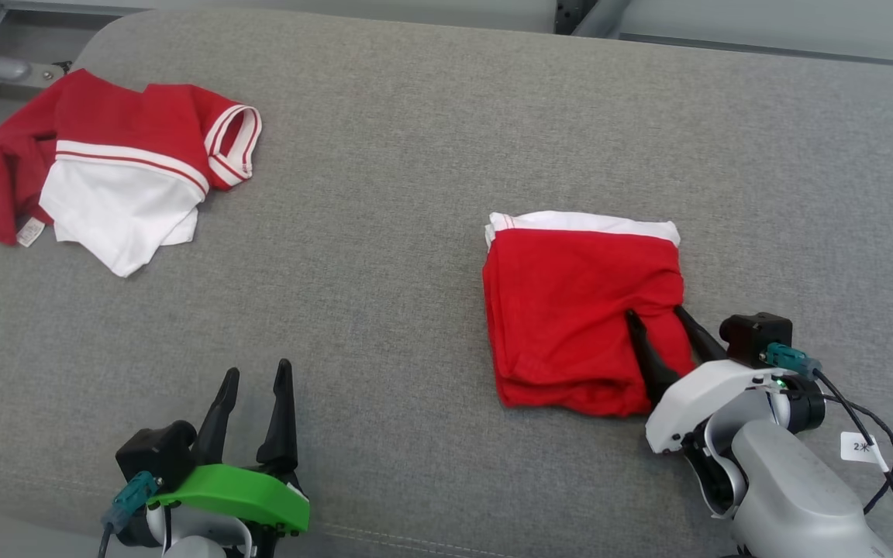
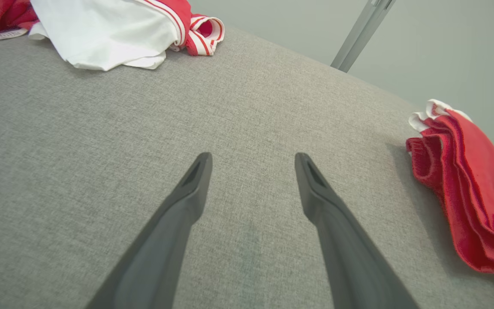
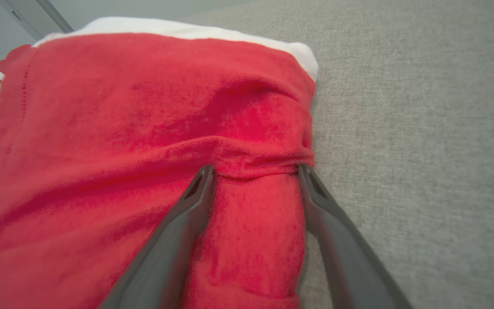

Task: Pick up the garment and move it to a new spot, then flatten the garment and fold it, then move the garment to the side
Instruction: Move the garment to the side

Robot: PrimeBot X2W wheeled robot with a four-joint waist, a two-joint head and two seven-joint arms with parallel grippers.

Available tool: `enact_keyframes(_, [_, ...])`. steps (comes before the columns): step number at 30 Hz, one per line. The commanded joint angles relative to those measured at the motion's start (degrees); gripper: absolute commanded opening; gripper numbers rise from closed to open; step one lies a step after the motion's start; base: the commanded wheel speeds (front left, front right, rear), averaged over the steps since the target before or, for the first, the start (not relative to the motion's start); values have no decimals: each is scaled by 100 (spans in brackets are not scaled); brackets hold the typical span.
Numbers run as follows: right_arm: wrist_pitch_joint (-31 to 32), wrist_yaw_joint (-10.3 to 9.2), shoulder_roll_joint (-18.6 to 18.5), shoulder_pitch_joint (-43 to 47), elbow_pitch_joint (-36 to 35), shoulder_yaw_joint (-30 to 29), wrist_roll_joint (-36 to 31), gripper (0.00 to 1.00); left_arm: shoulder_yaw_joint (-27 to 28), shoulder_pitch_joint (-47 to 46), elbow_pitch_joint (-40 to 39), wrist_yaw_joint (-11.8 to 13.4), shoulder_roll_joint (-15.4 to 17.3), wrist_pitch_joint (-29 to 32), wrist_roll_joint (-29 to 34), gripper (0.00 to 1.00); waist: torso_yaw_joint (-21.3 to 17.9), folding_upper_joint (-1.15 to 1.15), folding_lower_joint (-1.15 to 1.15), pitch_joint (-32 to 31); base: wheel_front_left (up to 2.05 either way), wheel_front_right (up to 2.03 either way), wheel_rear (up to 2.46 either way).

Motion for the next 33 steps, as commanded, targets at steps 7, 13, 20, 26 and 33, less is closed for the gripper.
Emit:
enact_keyframes(7, [21,0,103,172,192,-176,-119,0,88,104,23,24,19,-1,-14,100,69,0,0,-60,0,0,0])
enact_keyframes(13, [8,-4,132,346,-241,-534,-236,0,37,121,62,-1,20,-1,111,100,-297,0,0,-321,0,0,0])
enact_keyframes(20, [7,-4,235,691,-383,-699,-367,0,155,258,71,-13,20,-1,180,100,-1367,0,0,-709,0,0,0])
enact_keyframes(26, [7,-4,215,821,-375,-529,-193,0,110,260,114,-20,21,-1,203,100,-2629,0,0,-884,0,0,0])
enact_keyframes(33, [7,-4,134,772,-410,-250,-48,0,-37,155,89,-22,22,0,268,100,-3249,0,0,-841,0,0,0])
